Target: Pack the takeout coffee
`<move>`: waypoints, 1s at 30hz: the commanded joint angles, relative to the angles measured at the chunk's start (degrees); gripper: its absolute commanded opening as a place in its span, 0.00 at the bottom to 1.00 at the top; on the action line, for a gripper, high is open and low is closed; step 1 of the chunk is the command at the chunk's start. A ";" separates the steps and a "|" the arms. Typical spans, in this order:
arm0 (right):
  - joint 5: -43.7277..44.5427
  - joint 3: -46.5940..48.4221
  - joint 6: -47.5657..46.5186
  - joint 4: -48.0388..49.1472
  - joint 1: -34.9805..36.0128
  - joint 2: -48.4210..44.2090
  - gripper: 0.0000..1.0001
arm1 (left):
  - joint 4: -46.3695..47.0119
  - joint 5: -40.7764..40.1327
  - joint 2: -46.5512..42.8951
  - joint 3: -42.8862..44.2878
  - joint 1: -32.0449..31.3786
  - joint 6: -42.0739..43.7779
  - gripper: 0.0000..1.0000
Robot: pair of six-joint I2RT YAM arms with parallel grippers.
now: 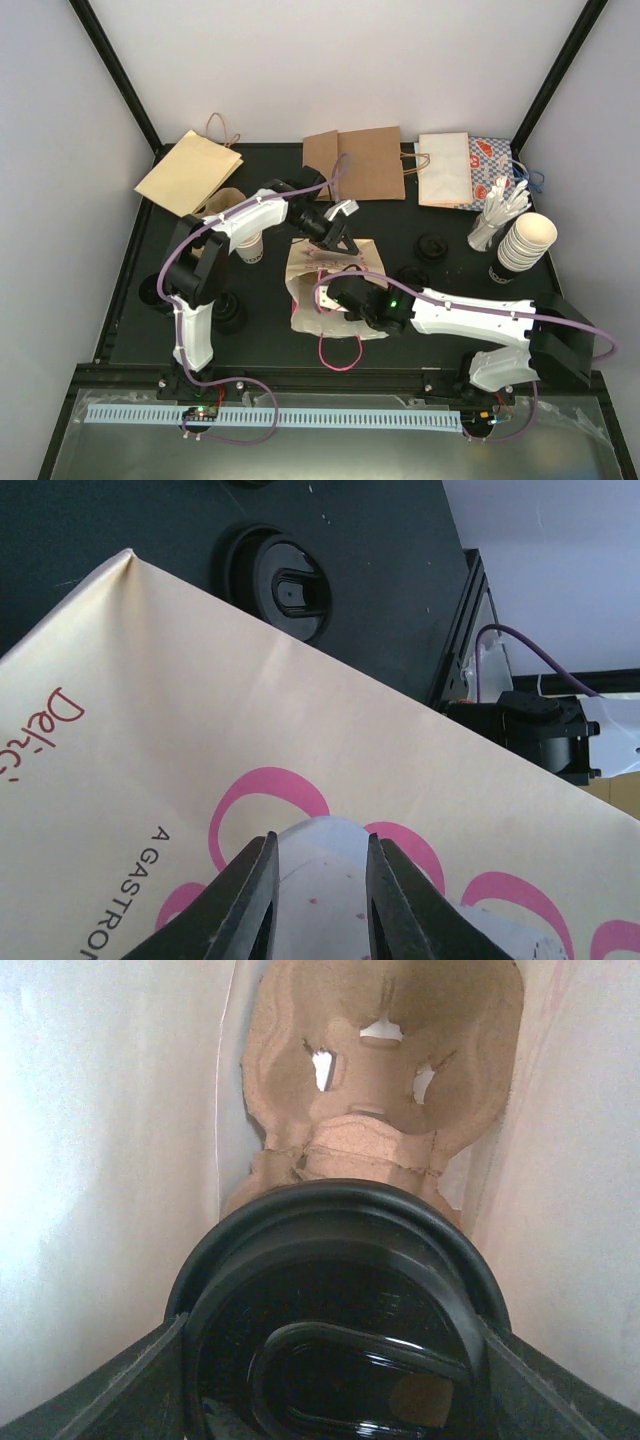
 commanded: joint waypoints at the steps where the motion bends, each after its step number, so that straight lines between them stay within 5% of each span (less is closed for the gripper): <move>1: -1.19 -0.33 3.98 -14.23 -0.84 2.77 0.47 | -2.65 -0.40 -1.89 -0.56 -1.21 -0.49 0.26; 30: -1.54 0.00 4.38 -13.20 -0.30 0.27 0.45 | -1.16 -1.37 -3.23 -1.31 -2.40 -2.43 0.26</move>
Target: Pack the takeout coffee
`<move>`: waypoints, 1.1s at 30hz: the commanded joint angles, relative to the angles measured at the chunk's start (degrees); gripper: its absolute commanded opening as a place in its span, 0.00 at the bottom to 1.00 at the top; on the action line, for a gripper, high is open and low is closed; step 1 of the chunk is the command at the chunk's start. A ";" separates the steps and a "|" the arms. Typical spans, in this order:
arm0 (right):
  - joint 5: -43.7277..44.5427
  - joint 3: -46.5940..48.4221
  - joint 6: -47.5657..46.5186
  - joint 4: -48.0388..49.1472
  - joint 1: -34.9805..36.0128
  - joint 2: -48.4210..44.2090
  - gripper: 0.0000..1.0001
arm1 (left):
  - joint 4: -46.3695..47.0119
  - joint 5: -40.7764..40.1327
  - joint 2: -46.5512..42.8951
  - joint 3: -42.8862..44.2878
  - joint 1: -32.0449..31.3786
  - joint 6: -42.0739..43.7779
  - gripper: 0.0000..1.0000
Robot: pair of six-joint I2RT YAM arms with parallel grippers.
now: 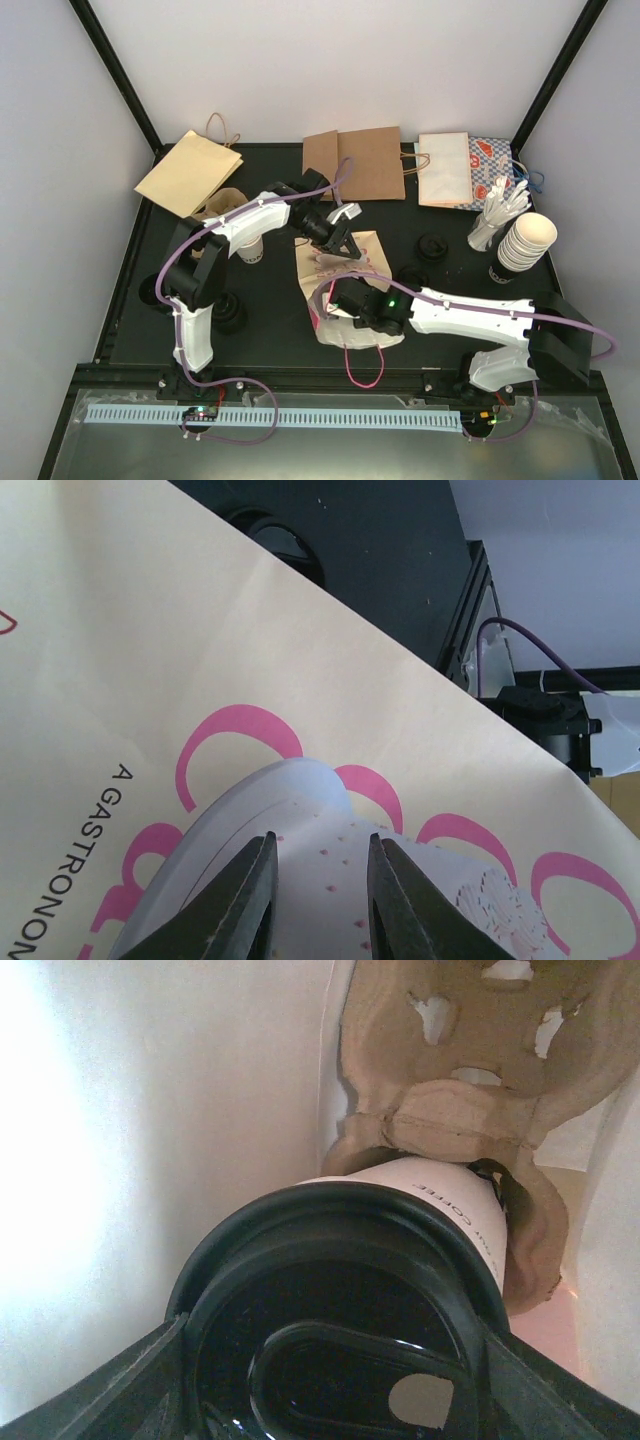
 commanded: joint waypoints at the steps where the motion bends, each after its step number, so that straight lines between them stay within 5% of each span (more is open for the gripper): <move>1: -0.43 -2.09 0.10 -1.18 -0.75 -1.40 0.46 | -1.67 -0.14 -1.91 -0.15 -0.83 -0.59 0.26; 11: 4.54 -7.71 -7.73 14.38 -0.81 -11.01 0.46 | -2.21 1.23 -0.29 1.32 -0.66 -0.06 0.27; 33: -7.35 0.48 -1.95 3.26 -7.33 -9.03 0.46 | -4.44 2.91 2.44 3.13 1.81 1.09 0.28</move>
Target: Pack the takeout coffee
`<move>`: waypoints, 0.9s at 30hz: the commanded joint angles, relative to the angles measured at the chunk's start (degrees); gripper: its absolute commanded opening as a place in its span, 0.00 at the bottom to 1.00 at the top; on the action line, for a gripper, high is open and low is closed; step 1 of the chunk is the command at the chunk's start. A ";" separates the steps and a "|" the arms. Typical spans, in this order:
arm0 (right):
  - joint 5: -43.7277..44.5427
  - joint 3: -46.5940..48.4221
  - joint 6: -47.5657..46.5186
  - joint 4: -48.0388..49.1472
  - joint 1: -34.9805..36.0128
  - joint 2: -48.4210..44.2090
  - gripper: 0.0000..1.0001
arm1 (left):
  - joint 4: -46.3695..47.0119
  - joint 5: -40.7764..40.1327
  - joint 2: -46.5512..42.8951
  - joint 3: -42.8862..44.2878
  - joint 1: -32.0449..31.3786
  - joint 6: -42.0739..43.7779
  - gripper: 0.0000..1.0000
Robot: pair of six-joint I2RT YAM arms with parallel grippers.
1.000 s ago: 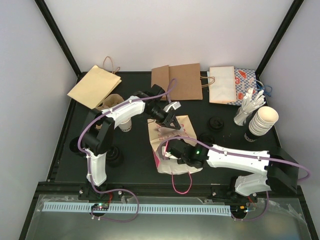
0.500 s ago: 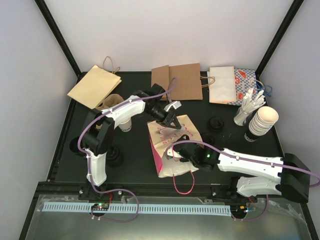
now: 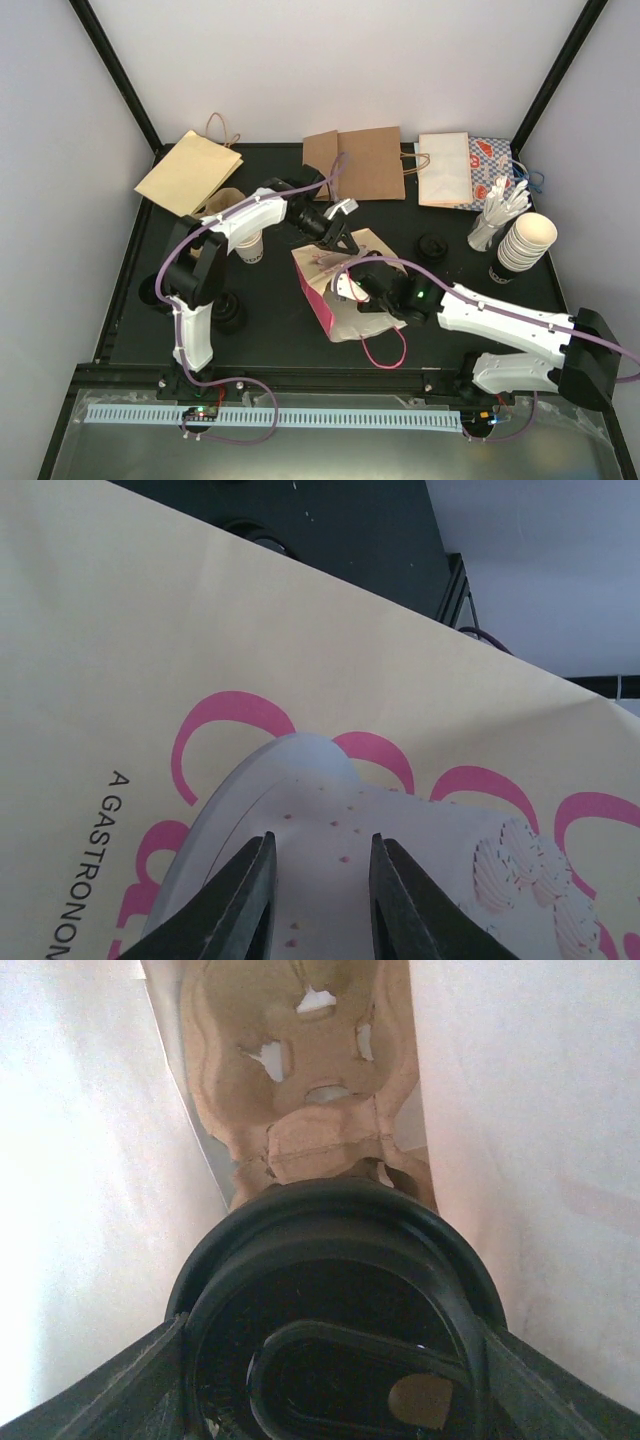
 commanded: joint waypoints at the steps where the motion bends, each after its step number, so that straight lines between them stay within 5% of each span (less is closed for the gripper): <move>1: -1.99 1.91 2.66 -1.81 -0.89 1.08 0.46 | -2.84 0.38 2.10 1.57 0.52 1.52 0.28; 18: -1.33 -2.29 9.61 5.59 -0.97 -1.42 0.46 | -5.43 -0.36 4.85 2.90 1.05 3.27 0.29; 27: 1.48 1.85 10.32 -3.43 4.56 -3.84 0.46 | -6.97 -0.80 4.68 4.26 1.20 3.53 0.29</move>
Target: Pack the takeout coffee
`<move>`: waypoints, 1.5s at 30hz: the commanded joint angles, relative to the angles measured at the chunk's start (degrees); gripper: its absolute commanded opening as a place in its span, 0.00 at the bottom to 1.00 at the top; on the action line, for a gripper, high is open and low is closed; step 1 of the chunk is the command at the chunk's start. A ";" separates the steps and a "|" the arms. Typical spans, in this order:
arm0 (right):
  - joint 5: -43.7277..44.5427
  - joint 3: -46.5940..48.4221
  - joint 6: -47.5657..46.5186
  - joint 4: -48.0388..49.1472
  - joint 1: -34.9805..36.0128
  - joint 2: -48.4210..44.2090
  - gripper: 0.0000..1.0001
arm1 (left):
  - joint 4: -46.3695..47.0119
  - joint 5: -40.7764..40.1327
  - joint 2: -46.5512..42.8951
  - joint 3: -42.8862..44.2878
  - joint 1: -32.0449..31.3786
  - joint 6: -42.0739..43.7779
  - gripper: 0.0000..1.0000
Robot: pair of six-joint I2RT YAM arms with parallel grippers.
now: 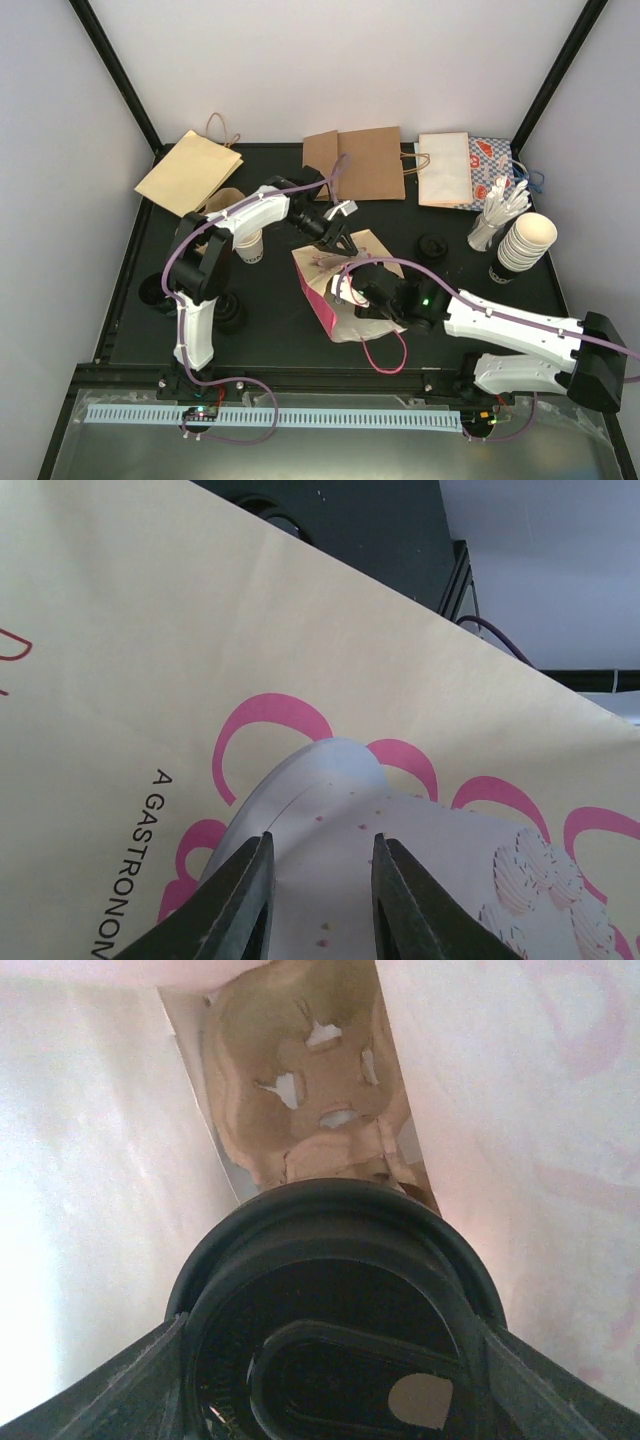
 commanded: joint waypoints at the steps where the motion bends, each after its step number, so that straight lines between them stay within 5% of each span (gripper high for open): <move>1: 1.68 3.11 1.94 -3.79 2.60 -1.84 0.46 | -2.82 -1.92 1.54 1.82 0.29 1.37 0.29; 12: -3.17 5.62 1.41 -4.18 6.12 -4.90 0.46 | -3.44 -2.46 1.07 0.47 0.24 2.06 0.29; 32: -12.89 0.79 -2.02 13.08 6.27 -1.80 0.45 | -4.52 -1.46 0.78 -0.65 0.25 3.16 0.32; 45: -9.88 0.64 0.02 5.22 6.30 -4.22 0.47 | -4.69 -1.41 0.86 -1.06 0.31 3.33 0.33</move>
